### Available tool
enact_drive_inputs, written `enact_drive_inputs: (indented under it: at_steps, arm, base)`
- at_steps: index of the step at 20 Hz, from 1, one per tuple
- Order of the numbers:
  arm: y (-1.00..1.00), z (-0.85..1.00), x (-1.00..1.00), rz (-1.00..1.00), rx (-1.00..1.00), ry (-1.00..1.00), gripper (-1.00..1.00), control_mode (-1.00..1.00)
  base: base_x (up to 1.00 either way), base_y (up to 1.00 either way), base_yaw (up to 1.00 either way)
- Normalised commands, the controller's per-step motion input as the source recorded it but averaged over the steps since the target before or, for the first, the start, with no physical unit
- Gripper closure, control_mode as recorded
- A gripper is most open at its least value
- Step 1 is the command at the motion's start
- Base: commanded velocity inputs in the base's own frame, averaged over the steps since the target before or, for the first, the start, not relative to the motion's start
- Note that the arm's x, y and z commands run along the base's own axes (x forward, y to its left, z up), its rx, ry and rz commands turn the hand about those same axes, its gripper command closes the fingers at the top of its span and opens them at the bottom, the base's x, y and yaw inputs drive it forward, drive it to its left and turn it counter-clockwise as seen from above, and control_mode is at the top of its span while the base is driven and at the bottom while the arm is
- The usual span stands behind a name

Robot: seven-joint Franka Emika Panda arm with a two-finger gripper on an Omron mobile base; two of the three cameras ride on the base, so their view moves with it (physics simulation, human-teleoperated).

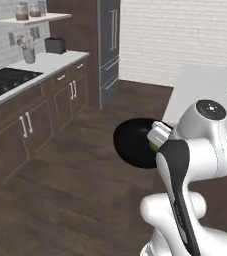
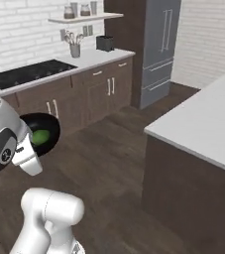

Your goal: Pick the avocado from the sink and place it in the bowl. Then pick the bowl and place it in the microwave. Then close the microwave door and press the start button.

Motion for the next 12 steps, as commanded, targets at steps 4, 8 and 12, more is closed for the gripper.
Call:
enact_drive_inputs:
  at_steps: [4,8,12]
  arm:
    - [0.00,0.00,0.00,0.00,0.00,0.00,1.00,1.00]
    - [0.00,0.00,0.00,0.00,0.00,0.00,1.00,1.00]
    - [0.00,0.00,0.00,0.00,0.00,0.00,1.00,1.00]
  base:
    - [0.00,-0.37,-0.77]
    - [0.00,-0.26,-0.82]
    - [0.00,-0.27,-0.84]
